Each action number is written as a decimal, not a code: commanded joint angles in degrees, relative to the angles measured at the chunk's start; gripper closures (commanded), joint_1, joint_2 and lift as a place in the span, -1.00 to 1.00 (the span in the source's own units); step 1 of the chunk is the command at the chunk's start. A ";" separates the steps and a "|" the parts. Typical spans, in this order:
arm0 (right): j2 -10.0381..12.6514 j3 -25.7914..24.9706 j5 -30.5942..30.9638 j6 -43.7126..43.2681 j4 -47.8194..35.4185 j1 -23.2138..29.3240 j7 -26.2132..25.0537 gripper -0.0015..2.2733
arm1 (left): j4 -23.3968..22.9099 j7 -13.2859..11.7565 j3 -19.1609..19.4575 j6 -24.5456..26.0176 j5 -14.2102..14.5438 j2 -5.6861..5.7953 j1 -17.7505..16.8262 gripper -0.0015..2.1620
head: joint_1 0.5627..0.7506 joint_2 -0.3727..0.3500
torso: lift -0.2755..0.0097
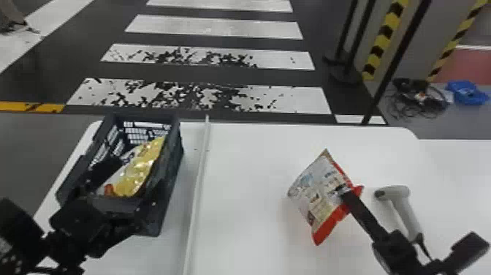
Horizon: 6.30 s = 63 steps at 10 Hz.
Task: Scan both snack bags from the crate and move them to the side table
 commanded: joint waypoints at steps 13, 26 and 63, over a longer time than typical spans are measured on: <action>1.26 1.56 -13.67 -18.37 5.07 6.51 -11.52 -0.43 | 1.23 0.61 -2.66 -0.35 -2.50 0.71 -1.76 -0.92 | 0.41 -0.55 | 0.26; 1.26 -2.48 -8.31 7.65 -21.65 17.67 -12.93 -0.93 | 2.90 0.61 -6.00 -1.58 -2.59 0.44 -4.74 -0.92 | 0.41 -0.33 | 0.26; -22.08 4.99 52.34 -11.51 25.20 -16.26 5.79 0.98 | 7.82 0.35 -4.06 -3.34 2.68 2.11 -6.68 -0.93 | 0.41 -0.74 | 0.26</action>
